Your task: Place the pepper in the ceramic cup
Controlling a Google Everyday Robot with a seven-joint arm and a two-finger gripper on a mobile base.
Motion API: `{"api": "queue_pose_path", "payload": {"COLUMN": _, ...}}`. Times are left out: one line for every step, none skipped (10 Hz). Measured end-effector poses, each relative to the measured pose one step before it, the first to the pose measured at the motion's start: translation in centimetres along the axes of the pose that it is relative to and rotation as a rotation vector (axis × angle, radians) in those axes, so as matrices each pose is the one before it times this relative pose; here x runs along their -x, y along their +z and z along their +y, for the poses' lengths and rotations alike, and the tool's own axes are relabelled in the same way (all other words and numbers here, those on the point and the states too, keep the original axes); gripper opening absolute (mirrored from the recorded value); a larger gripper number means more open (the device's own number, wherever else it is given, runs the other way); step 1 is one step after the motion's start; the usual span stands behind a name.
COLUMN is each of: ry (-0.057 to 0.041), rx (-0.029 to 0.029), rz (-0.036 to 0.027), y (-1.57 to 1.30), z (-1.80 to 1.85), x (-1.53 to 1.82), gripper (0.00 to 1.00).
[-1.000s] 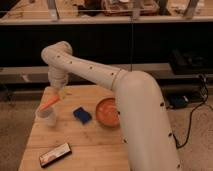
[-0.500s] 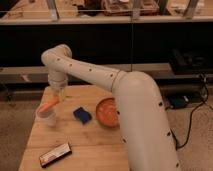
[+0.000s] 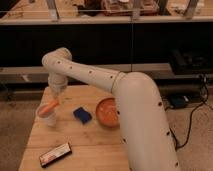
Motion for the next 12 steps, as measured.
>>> {"api": "queue_pose_path", "payload": {"ry": 0.00740, "rx": 0.00203, "rz": 0.00395, "y": -0.177, "z": -0.061, "x": -0.033, "gripper": 0.00}}
{"api": "queue_pose_path", "payload": {"ry": 0.03129, "rx": 0.00356, "rz": 0.00802, "y": -0.448, "z": -0.147, "x": -0.021, "gripper": 0.00}}
{"api": "queue_pose_path", "payload": {"ry": 0.03175, "rx": 0.00081, "rz": 0.02027, "y": -0.650, "z": -0.350, "x": 0.476, "gripper": 0.00}}
{"api": "queue_pose_path", "payload": {"ry": -0.00003, "rx": 0.00300, "rz": 0.01819, "y": -0.213, "z": -0.121, "x": 0.218, "gripper": 0.00}}
{"api": "queue_pose_path", "payload": {"ry": -0.00536, "rx": 0.00806, "rz": 0.01460, "y": -0.023, "z": -0.208, "x": 0.512, "gripper": 0.00}}
{"api": "queue_pose_path", "payload": {"ry": 0.00058, "rx": 0.00448, "rz": 0.00967, "y": -0.092, "z": -0.111, "x": -0.022, "gripper": 0.00}}
{"api": "queue_pose_path", "payload": {"ry": 0.00084, "rx": 0.01095, "rz": 0.00512, "y": 0.097, "z": 0.024, "x": -0.010, "gripper": 0.00}}
{"api": "queue_pose_path", "payload": {"ry": 0.00267, "rx": 0.00821, "rz": 0.00474, "y": 0.102, "z": -0.064, "x": -0.029, "gripper": 0.00}}
{"api": "queue_pose_path", "payload": {"ry": 0.00053, "rx": 0.00986, "rz": 0.00321, "y": 0.172, "z": -0.058, "x": 0.102, "gripper": 0.00}}
{"api": "queue_pose_path", "payload": {"ry": -0.00118, "rx": 0.00595, "rz": 0.00088, "y": 0.140, "z": -0.172, "x": 0.252, "gripper": 0.00}}
{"api": "queue_pose_path", "payload": {"ry": 0.00136, "rx": 0.00374, "rz": -0.00369, "y": 0.063, "z": -0.108, "x": 0.111, "gripper": 0.00}}
{"api": "queue_pose_path", "payload": {"ry": -0.00160, "rx": 0.00510, "rz": -0.00731, "y": 0.034, "z": -0.020, "x": 0.038, "gripper": 0.00}}
